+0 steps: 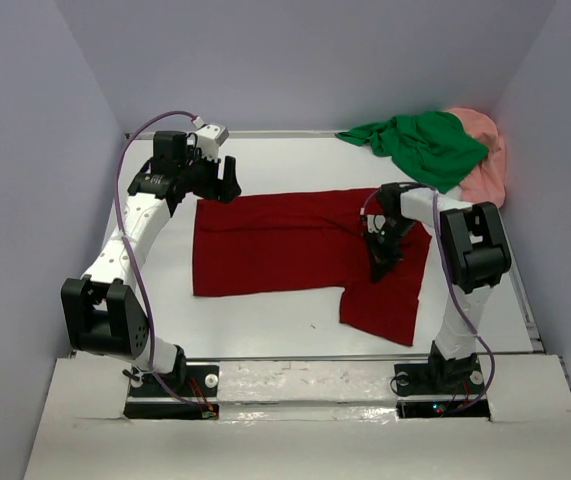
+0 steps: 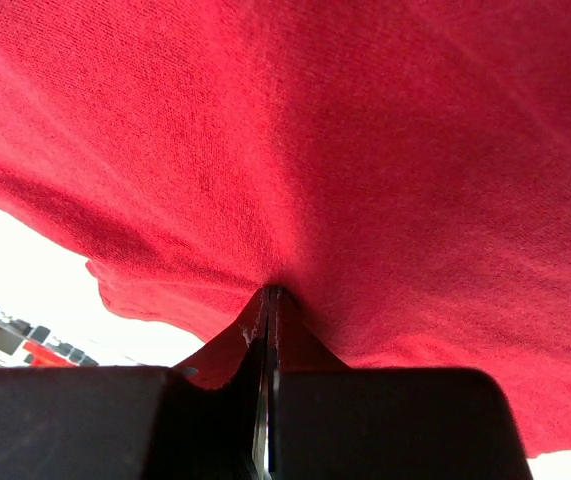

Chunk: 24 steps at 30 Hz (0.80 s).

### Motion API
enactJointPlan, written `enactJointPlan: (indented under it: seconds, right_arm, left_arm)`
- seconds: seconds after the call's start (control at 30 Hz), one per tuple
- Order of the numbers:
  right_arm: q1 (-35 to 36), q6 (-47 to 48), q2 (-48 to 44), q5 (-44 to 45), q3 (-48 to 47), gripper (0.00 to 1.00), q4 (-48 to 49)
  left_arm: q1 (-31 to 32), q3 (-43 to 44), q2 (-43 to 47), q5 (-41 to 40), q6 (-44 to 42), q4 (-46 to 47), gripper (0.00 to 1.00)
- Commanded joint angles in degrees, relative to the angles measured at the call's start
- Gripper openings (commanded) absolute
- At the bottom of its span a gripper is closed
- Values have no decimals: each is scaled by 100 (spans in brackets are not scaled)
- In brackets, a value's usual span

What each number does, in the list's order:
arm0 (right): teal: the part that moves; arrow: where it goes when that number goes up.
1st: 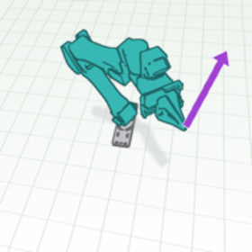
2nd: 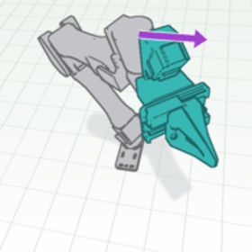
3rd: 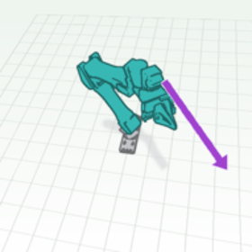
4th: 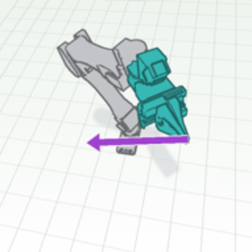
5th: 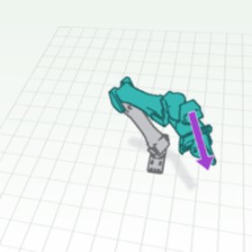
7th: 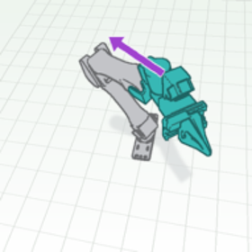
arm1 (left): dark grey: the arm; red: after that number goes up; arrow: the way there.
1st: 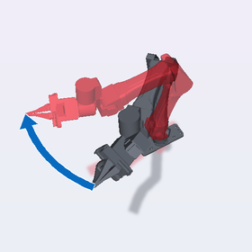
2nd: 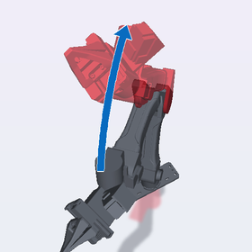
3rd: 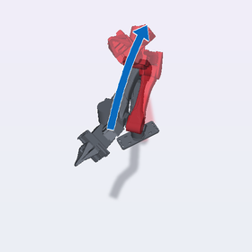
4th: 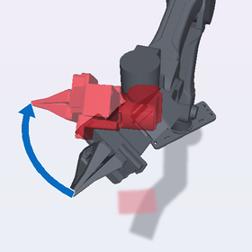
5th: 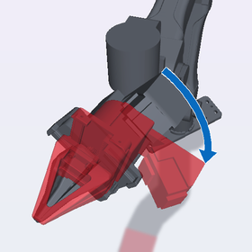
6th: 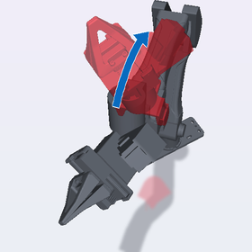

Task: Fold and stack the t-shirts
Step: Fold the tshirt

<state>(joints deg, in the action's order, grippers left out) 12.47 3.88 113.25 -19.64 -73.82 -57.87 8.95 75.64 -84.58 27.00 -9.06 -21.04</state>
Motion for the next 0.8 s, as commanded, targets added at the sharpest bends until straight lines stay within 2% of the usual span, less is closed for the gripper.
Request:
enactJointPlan:
  seconds: [0.0, 0.07, 0.17, 0.2, 0.27, 0.43, 0.57, 0.77]
  right_arm:
    - [10, 324, -84, 786, 202, 0, 249]
    - [10, 411, -189, 393, 97, 0, 311]
    - [10, 552, -452, -127, -62, 14, 765]
    - [10, 561, -766, -119, -71, 28, 959]
    - [10, 544, -1197, -67, -150, 40, 1538]
    - [10, 430, -1648, 39, -510, 41, 2366]
    - [10, 342, -1526, 267, -703, 42, 2719]
    - [10, 113, -859, 627, -905, 40, 2545]
  left_arm:
    - [28, 233, 134, 147, -52, -6, 80]
    - [28, 206, 134, 182, -35, 55, 80]
    - [28, 31, 169, 200, -43, 205, 80]
    - [28, -100, 178, 165, -69, 353, 80]
    - [28, -311, 257, 95, -70, 634, 80]
    - [19, -725, 450, -142, -35, 1364, 80]
    - [19, -1121, 618, -283, 53, 2172, 82]
    - [19, -963, 22, -415, 255, 1973, 82]
